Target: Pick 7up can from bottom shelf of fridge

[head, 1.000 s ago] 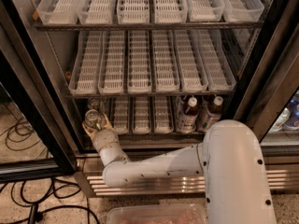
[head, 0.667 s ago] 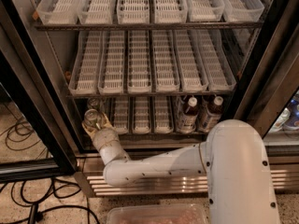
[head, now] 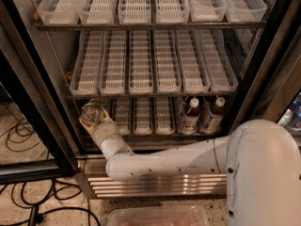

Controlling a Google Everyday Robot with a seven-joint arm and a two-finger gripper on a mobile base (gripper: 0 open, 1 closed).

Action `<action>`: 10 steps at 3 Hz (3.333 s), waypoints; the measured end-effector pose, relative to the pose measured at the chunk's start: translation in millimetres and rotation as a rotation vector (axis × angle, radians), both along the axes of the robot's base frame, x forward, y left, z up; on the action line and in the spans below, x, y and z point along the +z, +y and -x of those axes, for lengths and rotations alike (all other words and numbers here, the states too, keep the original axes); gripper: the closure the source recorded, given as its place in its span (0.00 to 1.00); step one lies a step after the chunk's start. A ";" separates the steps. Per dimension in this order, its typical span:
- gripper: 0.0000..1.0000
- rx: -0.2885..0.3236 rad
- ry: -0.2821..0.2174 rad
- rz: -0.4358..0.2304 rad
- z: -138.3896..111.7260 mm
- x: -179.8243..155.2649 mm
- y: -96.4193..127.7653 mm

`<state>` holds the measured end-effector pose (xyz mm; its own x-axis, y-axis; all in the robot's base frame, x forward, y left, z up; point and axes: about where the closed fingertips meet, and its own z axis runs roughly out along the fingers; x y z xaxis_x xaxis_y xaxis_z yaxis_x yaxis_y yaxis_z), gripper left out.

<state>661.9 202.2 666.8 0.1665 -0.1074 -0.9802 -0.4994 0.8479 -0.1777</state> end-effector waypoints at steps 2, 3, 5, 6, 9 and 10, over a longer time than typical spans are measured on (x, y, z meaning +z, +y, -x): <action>1.00 0.048 0.151 0.057 -11.2 29.3 -40.8; 1.00 0.081 0.244 0.075 -7.6 32.1 -75.6; 1.00 0.192 0.343 0.110 -0.4 33.1 -127.7; 1.00 0.274 0.376 0.131 6.9 29.7 -136.8; 1.00 0.607 0.532 0.236 53.0 4.7 -134.4; 1.00 0.798 0.579 0.252 89.4 1.2 -134.5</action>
Offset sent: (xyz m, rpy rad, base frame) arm -0.0094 -0.0486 0.0186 -0.1475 0.3674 0.2647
